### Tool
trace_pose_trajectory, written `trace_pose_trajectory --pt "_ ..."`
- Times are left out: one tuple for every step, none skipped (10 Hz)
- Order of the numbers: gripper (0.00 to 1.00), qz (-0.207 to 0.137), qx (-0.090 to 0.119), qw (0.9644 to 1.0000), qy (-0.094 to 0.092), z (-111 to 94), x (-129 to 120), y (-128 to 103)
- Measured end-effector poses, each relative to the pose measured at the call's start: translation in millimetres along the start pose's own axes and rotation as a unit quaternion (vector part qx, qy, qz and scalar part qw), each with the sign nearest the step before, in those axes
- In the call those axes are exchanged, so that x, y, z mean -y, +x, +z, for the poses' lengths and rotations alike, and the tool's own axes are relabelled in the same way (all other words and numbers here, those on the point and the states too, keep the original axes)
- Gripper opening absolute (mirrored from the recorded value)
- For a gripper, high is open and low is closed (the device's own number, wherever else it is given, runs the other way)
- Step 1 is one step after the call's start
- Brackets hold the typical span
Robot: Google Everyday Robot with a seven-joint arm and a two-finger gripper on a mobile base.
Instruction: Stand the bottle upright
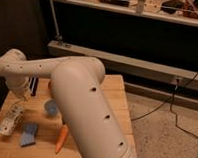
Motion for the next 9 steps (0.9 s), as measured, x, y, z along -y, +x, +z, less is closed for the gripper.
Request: trace_pose_trajectory --pt "0.00 0.009 -0.003 1.0000 0.003 -6.3 -6.7 2.6" --pt "0.00 0.015 -0.007 0.9999 0.005 -10.6 -11.4 4.9" --pt "0.00 0.021 -0.013 0.9997 0.007 -17.0 -18.3 8.5" --pt "0.00 0.027 -0.015 0.9995 0.008 -22.0 -23.9 10.0" --pt "0.00 0.033 -0.017 0.9993 0.009 -25.7 -28.6 11.4" --pt "0.00 0.038 -0.019 0.9990 0.010 -29.1 -33.2 12.9" --pt "0.00 0.043 -0.021 0.9988 0.011 -32.9 -37.6 13.8" --pt "0.00 0.046 -0.023 0.9986 0.013 -36.5 -40.7 13.9" --pt "0.00 0.049 -0.025 0.9984 0.014 -40.2 -43.7 14.2"
